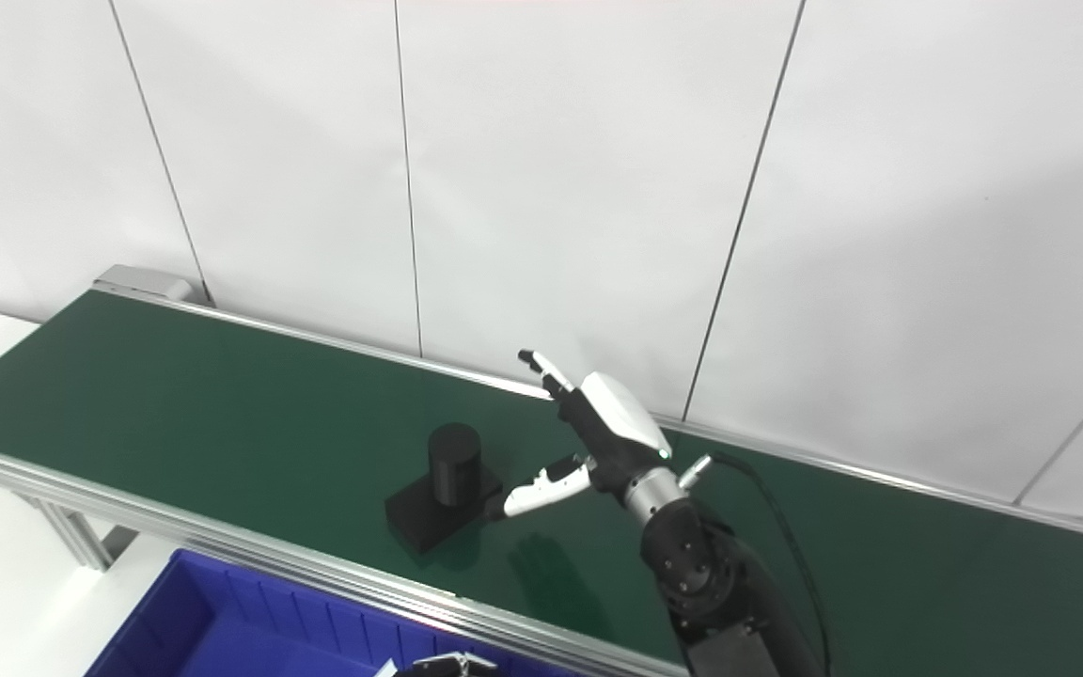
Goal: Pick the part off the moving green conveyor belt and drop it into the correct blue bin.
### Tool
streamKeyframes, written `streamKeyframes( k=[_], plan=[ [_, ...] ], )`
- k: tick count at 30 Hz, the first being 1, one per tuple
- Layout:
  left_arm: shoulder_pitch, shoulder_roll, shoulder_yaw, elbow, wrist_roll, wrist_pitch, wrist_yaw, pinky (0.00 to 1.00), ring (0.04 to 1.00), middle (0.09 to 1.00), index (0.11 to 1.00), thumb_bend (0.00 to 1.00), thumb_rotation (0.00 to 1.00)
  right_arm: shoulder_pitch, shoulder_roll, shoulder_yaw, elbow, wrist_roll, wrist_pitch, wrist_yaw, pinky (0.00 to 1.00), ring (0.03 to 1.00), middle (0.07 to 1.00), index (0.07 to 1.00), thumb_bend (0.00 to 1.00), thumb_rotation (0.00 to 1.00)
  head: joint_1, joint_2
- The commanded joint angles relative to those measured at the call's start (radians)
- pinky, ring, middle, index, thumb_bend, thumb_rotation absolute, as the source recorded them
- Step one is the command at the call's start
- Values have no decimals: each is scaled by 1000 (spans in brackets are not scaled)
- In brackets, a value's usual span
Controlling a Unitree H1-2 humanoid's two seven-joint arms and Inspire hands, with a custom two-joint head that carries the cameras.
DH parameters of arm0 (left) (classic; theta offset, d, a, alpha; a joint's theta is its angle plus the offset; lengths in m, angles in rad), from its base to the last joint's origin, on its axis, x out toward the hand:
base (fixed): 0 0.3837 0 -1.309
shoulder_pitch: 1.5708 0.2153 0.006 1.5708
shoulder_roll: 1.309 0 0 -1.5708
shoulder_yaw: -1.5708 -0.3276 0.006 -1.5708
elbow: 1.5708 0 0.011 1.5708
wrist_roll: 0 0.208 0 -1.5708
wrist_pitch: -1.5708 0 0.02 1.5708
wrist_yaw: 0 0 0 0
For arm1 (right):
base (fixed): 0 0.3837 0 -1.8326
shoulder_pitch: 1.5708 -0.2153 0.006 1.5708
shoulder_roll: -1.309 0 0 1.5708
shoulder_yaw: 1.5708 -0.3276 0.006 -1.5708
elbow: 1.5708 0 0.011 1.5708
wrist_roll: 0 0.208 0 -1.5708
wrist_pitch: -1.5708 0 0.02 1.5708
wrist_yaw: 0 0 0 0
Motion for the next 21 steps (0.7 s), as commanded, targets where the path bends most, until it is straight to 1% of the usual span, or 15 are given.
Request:
streamKeyframes(
  k=[1, 3, 12, 18, 21],
  plan=[
    [-6, -9, 6, -29, -22, -38, -24, 603, 599, 604, 631, 1000, 104, -49, 14, 5, -8, -8, -25, -17, 804, 907, 957, 978, 1000, 253, 1, 1],
    [-6, -12, 11, -30, -23, -38, -32, 606, 596, 602, 632, 1000, 117, -50, 14, 17, 9, -15, -28, -14, 812, 906, 960, 981, 999, 243, -2, 3],
    [-4, -19, 25, -31, -19, -38, -48, 590, 589, 596, 632, 1000, 107, -60, 14, 55, 74, -39, -67, -25, 833, 907, 952, 984, 1000, 202, -5, 8],
    [-3, -20, 24, -34, -13, -38, -47, 595, 594, 596, 633, 1000, 118, -65, 9, 79, 94, -57, -77, -26, 820, 894, 947, 984, 1000, 186, -6, 11],
    [-4, -19, 22, -34, -11, -38, -45, 596, 592, 595, 634, 1000, 119, -65, 7, 87, 114, -62, -93, -37, 810, 888, 943, 978, 1000, 172, -6, 11]
  ],
)
